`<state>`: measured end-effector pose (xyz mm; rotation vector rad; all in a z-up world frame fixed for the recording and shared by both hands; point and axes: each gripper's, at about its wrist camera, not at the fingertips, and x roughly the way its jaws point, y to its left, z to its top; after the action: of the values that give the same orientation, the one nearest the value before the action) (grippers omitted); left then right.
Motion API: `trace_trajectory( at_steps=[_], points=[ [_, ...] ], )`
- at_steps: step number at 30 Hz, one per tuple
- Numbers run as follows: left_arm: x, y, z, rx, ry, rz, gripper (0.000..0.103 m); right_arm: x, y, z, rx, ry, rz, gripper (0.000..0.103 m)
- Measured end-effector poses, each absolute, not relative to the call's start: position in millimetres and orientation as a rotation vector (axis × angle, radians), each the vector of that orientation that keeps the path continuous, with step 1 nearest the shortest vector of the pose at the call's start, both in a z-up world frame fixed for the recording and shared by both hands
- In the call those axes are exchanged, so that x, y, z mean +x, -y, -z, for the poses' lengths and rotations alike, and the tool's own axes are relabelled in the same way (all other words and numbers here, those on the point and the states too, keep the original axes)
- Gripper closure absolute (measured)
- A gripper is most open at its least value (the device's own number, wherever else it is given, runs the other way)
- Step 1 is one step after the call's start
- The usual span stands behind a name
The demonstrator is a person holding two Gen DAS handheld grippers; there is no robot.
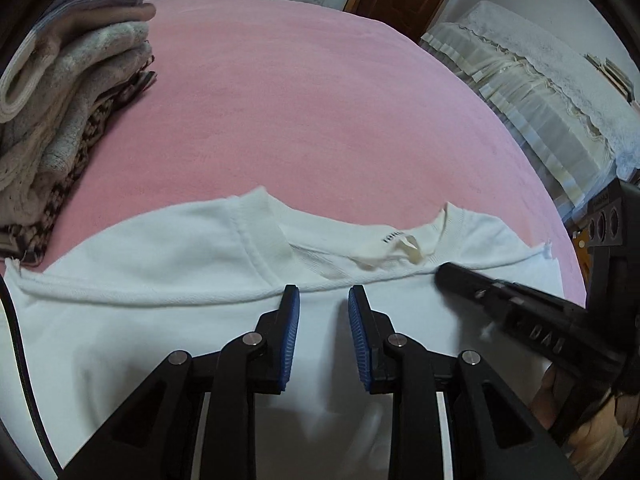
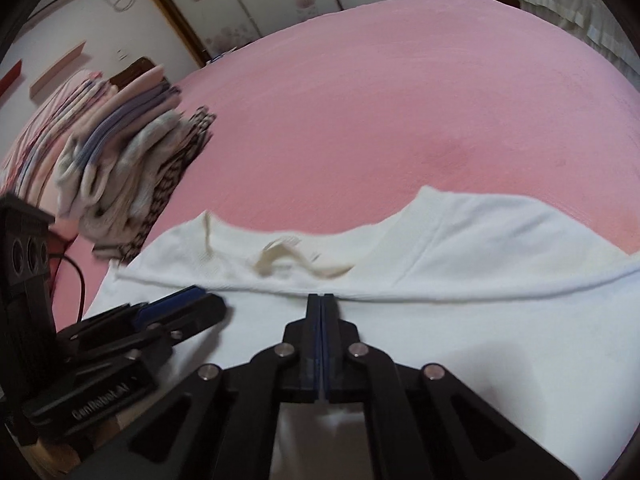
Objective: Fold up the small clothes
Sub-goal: 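Withdraw both grippers from the folded shirt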
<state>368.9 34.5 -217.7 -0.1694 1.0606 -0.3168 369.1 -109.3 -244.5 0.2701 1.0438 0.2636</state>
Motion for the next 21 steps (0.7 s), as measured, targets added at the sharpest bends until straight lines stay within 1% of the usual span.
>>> trace_trajectory(
  at_steps=[5,11,15,17,21],
  points=[
    [376.6,-76.7,220.8,-0.197,-1.03,0.319,0.078,364.8,151.6,240.2,0.243,-1.021,-0.18,0.103],
    [372.6,-130.5,220.3,-0.248,-0.97,0.285,0.078,347.7,225.3,234.1,0.228,-0.975,-0.061,0.103],
    [375.3,-153.4,219.0,-0.26,-0.958,0.218,0.078,346.2,269.3,233.8,0.275,-0.967,0.028,0.103],
    [379.7,-161.9,219.7,-0.247,-0.961,0.167,0.078,346.1,279.7,233.4,0.323,-0.965,0.02,0.103],
    [383.5,-165.7,223.6,-0.209,-0.973,0.141,0.078,343.8,276.6,229.3,0.284,-0.956,0.044,0.103]
  ],
)
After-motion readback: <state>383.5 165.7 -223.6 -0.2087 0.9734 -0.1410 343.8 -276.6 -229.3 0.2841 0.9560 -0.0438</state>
